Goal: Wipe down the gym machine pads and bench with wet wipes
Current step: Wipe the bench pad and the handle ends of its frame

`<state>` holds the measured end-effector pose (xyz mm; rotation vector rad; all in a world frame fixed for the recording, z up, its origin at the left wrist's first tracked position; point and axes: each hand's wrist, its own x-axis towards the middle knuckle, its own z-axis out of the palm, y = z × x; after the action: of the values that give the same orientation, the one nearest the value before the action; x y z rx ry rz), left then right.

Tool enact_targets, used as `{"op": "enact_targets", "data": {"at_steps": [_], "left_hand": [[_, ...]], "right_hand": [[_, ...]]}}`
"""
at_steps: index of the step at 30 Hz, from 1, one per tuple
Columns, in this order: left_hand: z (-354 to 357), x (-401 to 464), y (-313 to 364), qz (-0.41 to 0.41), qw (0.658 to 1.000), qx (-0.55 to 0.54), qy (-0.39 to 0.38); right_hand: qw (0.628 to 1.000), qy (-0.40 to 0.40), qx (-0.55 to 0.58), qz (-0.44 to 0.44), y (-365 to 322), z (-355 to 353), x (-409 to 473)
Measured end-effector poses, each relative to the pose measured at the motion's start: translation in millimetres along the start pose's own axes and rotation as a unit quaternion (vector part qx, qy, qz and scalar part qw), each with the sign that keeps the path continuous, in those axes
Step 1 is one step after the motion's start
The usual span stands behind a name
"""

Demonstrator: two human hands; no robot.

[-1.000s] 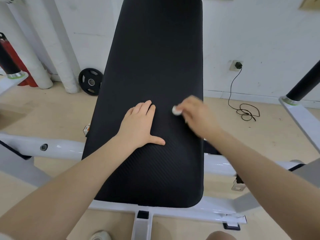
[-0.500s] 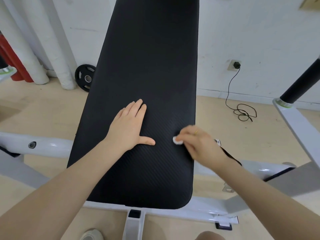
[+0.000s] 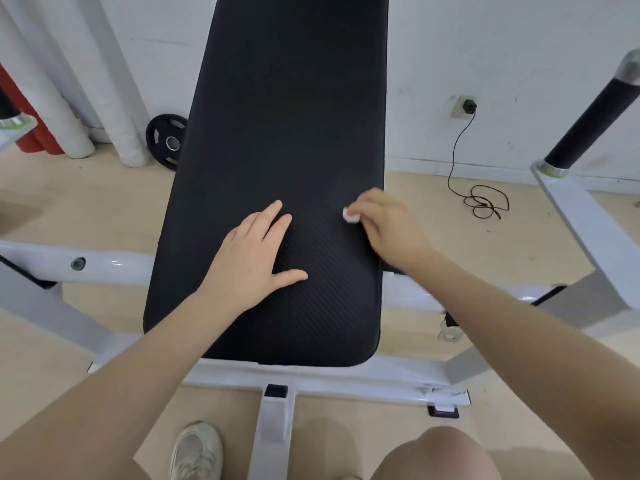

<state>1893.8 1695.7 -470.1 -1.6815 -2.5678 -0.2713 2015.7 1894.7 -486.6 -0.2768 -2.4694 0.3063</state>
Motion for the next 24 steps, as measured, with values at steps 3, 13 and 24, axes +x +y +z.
{"op": "enact_targets", "data": {"at_steps": [3, 13, 24], "left_hand": [[3.5, -12.6, -1.1, 0.008, 1.0, -0.004, -0.022], [4.5, -46.4, -22.0, -0.026, 0.998, 0.036, -0.034], [24.5, -60.2, -28.6, -0.072, 0.997, 0.027, -0.019]], "right_hand": [[0.999, -0.021, -0.003, -0.028, -32.8, 6.0, -62.1], [0.994, 0.051, 0.015, 0.097, -40.5, -13.2, -17.5], [0.997, -0.071, -0.003, 0.02, -94.1, 28.3, -107.9]]}}
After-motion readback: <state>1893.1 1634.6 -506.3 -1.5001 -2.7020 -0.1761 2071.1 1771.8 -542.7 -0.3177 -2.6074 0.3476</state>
